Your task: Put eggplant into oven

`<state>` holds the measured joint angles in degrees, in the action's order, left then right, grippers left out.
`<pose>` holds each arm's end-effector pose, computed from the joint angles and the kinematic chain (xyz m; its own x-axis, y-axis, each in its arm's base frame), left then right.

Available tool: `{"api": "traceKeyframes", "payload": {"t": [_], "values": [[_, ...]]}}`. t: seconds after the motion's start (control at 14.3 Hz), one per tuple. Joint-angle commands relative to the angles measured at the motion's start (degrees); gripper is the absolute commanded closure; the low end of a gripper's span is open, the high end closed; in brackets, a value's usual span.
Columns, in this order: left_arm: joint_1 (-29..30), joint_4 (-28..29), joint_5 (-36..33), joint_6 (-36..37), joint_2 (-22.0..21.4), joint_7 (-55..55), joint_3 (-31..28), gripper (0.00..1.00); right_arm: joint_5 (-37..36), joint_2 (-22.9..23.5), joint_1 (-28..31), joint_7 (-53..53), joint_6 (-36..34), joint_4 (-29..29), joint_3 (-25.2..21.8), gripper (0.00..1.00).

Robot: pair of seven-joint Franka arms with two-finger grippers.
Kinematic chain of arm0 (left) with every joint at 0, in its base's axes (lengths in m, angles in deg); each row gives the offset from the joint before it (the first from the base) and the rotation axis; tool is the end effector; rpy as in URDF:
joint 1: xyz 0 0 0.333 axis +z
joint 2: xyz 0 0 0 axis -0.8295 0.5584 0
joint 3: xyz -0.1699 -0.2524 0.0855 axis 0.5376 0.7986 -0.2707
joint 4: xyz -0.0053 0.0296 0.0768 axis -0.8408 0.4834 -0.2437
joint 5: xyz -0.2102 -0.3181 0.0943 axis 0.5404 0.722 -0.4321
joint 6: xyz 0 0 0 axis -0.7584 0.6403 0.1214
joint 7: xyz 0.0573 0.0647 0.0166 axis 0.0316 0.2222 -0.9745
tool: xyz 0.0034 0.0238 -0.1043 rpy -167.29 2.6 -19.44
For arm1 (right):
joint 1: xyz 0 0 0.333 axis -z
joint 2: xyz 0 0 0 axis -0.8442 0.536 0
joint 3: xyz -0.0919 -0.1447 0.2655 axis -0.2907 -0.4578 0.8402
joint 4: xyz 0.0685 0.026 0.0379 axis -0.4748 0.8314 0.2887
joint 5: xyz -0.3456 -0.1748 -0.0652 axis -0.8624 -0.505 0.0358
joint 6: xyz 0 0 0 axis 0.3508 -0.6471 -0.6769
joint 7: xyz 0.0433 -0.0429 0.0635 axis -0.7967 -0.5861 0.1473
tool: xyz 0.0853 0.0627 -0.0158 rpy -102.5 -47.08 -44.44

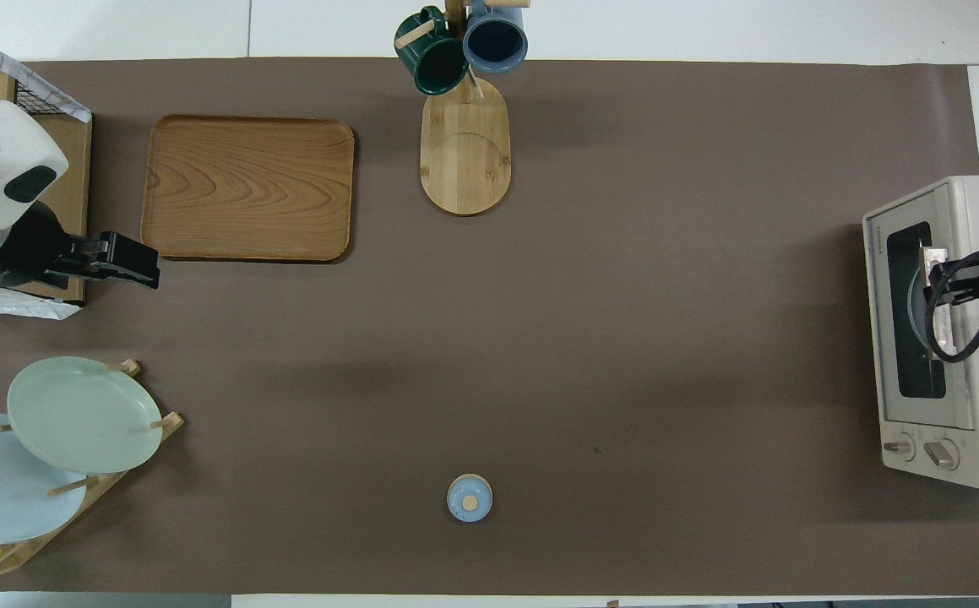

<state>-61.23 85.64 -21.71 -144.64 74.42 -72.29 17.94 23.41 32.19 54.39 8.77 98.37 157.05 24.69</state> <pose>0.5463 -0.0843 0.5769 0.9928 -0.0868 -0.0821 -0.0850 -0.9961 0.0249 0.5414 -0.0455 0.5661 0.9860 0.0952 -0.1371 0.0986 -0.9950 0.0179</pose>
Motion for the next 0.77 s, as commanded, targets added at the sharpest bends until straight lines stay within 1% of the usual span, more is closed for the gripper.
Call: {"api": "traceKeyframes", "payload": {"t": [0.0, 0.14, 0.28, 0.56, 0.7], "values": [[0.25, 0.70, 0.58, -0.52, -0.92, 0.06, -0.11, 0.00, 0.50, -0.32, -2.24, -1.98, -1.36, -0.98, -0.16, 0.00], [0.25, 0.70, 0.58, -0.52, -0.92, 0.06, -0.11, 0.00, 0.50, -1.20, -2.52, -2.15, -1.98, -0.63, -0.70, 0.00], [0.25, 0.70, 0.58, -0.52, -0.92, 0.06, -0.11, 0.00, 0.50, -2.69, -2.43, -2.15, -1.54, 1.03, -0.70, 0.00], [0.25, 0.70, 0.58, -0.52, -0.92, 0.06, -0.11, 0.00, 0.41, -2.78, -2.60, -1.89, 0.39, 1.21, -0.96, 0.00], [0.25, 0.70, 0.58, -0.52, -0.92, 0.06, -0.11, 0.00, 0.32, -2.17, -2.60, -1.98, -0.04, 0.60, -0.96, 0.00]]}}
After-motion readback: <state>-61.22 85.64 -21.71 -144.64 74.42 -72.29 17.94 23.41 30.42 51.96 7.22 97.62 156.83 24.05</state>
